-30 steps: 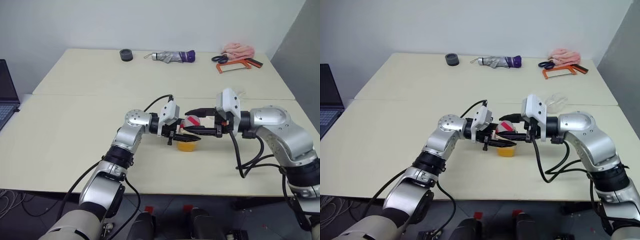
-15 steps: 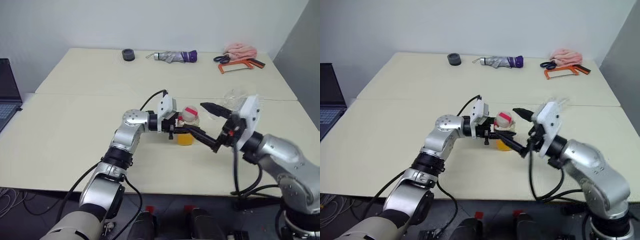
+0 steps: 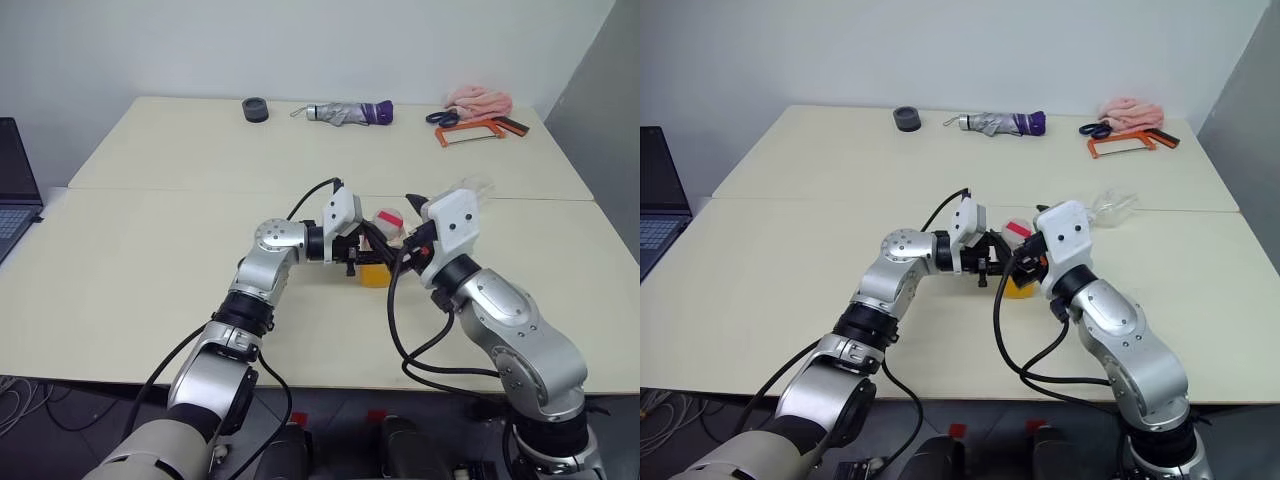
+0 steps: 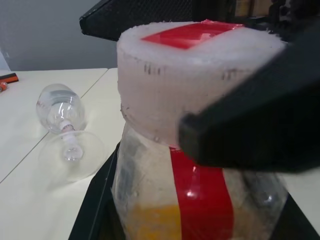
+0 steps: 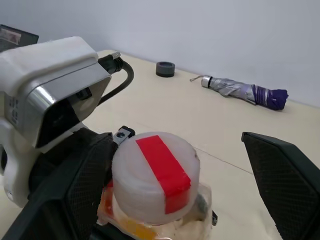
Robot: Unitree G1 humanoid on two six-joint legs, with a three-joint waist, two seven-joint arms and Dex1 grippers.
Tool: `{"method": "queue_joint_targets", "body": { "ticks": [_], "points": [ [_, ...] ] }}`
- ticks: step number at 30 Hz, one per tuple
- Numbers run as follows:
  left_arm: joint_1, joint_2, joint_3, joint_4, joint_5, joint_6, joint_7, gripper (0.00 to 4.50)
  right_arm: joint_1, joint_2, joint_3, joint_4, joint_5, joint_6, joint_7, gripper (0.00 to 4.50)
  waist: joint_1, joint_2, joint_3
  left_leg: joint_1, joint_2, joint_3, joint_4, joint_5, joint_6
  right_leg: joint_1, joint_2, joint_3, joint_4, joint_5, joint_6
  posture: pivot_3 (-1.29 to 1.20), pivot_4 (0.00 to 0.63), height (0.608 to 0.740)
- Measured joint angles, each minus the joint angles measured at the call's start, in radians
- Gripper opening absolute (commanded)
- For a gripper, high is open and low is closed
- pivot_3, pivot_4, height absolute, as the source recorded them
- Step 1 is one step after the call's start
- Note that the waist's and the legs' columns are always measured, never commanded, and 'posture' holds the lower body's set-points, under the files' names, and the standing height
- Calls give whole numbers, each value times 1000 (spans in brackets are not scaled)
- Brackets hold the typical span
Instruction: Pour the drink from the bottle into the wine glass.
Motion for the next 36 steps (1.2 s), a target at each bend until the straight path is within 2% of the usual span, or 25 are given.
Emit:
{"method": "queue_joint_targets", "body": {
  "ticks": [3, 6, 7, 12, 16, 19, 22, 25, 29, 30, 33, 36],
  "points": [
    [0, 0, 0, 0, 1, -1, 0, 1770, 11, 12, 1, 0, -1, -6, 8, 3168, 0, 0, 0, 0, 0, 0, 0, 0, 0, 0, 0, 0, 0, 0, 0, 0, 150, 740],
    [0, 0, 0, 1, 2, -2, 1, 1770, 19, 19, 5, 0, 1, -22, 24, 2066, 0, 0, 0, 0, 0, 0, 0, 0, 0, 0, 0, 0, 0, 0, 0, 0, 150, 740],
    [0, 0, 0, 1, 2, -3, 0, 1770, 22, 20, 5, 0, 1, -27, 30, 1861, 0, 0, 0, 0, 0, 0, 0, 0, 0, 0, 0, 0, 0, 0, 0, 0, 150, 740],
    [0, 2, -11, 1, 4, -4, -7, 1769, 44, -22, -8, 37, 18, -105, 124, 1873, 0, 0, 0, 0, 0, 0, 0, 0, 0, 0, 0, 0, 0, 0, 0, 0, 150, 740],
    [0, 28, -23, 1, 1, -3, -73, 1768, -33, -189, -54, 170, 122, -185, 424, 1873, -3, 0, 0, 1, -1, 1, 0, 0, 0, 0, 1, 0, 0, 0, 0, 0, 150, 740],
    [0, 46, -27, -2, -5, -10, -132, 1767, -187, -329, -46, 318, 197, -181, 685, 1873, -7, 1, 1, 1, 0, 2, 0, 0, 0, 1, 2, 0, 0, 0, 0, 0, 150, 740],
    [-8, 41, -32, -2, -8, -12, -153, 1766, -316, -408, -19, 445, 239, -151, 874, 1873, -7, 1, 1, 1, 0, 1, 0, 0, 0, 1, 2, -2, -1, 0, 0, 0, 150, 740],
    [-11, 38, -34, 5, -5, -12, -136, 1766, -305, -408, -25, 476, 236, -177, 894, 2868, -3, 0, 1, 0, 1, 0, 0, 0, 0, 0, 0, -1, -1, 0, 0, 0, 150, 740],
    [-11, 54, 1, 4, -7, -1, -90, 1766, -152, -392, -138, 413, 244, -161, 777, 4291, 3, 0, 1, -2, 1, 0, 0, 0, 0, 0, -4, 0, 0, 0, 0, 0, 150, 740],
    [-9, 56, 3, 4, -7, 2, -84, 1766, -125, -378, -170, 354, 260, -144, 733, 4500, 3, 0, 1, -2, 1, 0, 1, 0, 0, 0, -4, 0, 0, 0, 0, 0, 150, 740],
    [-5, 44, 3, 0, -5, 3, -57, 1766, -56, -335, -229, 163, 280, -116, 607, 4500, 4, 0, 1, -2, 1, -1, 1, 0, 0, 0, -4, -1, 0, 0, 0, 0, 150, 740],
    [-6, 26, 3, 5, 2, 0, -12, 1766, 12, -208, -201, 5, 226, -76, 389, 4500, 1, 0, 1, -1, 1, -1, 0, 0, 0, 0, -2, 0, 0, 0, 0, 0, 150, 740]
  ]
}}
